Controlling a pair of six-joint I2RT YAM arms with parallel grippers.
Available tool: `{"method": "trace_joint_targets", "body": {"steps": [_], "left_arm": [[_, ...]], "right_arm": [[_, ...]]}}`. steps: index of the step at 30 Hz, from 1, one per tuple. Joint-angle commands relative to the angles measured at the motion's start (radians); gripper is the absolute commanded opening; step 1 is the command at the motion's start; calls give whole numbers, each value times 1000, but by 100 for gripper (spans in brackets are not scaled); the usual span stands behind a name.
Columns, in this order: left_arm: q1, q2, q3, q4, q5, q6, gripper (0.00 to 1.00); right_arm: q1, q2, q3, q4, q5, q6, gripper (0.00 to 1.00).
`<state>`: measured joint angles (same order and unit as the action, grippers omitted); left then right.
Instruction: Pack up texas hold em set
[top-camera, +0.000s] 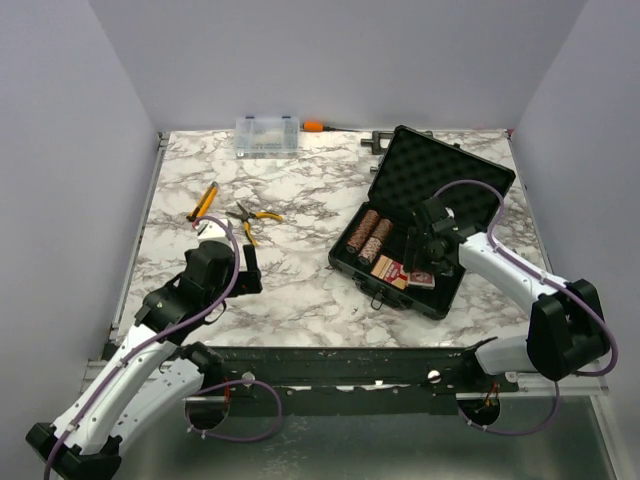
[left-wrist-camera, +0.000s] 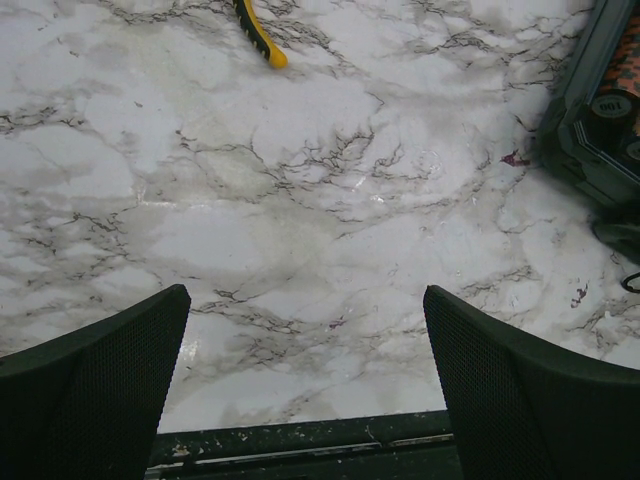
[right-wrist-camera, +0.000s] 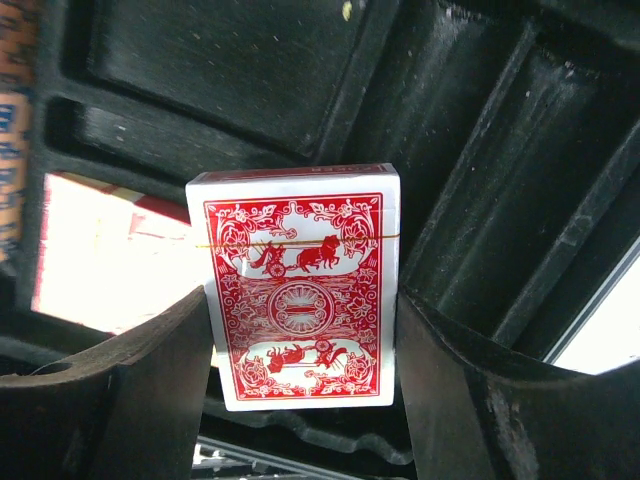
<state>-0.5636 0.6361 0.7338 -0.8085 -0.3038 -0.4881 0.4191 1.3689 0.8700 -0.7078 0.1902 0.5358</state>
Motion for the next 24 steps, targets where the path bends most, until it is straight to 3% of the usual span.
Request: {"method": "trace_joint_targets", "body": {"steps": [1, 6, 11, 19, 21, 24], "left_arm": [[7, -30, 1, 9, 18, 11, 98], [7, -76, 41, -15, 5, -17, 98], [7, -152, 6, -18, -74, -19, 98], [7, -289, -73, -2, -147, -115, 98], [7, -318, -90, 12, -142, -119, 99], [7, -360, -116, 45, -139, -113, 98]], "right_arm": [[2, 14, 110, -62, 12, 40, 50], [2, -5, 189, -99, 13, 164, 49], [2, -39, 215, -90, 17, 358, 43], [2, -37, 224, -76, 58, 624, 14], [2, -15, 234, -14, 42, 572, 12], [2, 63, 298, 63, -56, 279, 12]]}}
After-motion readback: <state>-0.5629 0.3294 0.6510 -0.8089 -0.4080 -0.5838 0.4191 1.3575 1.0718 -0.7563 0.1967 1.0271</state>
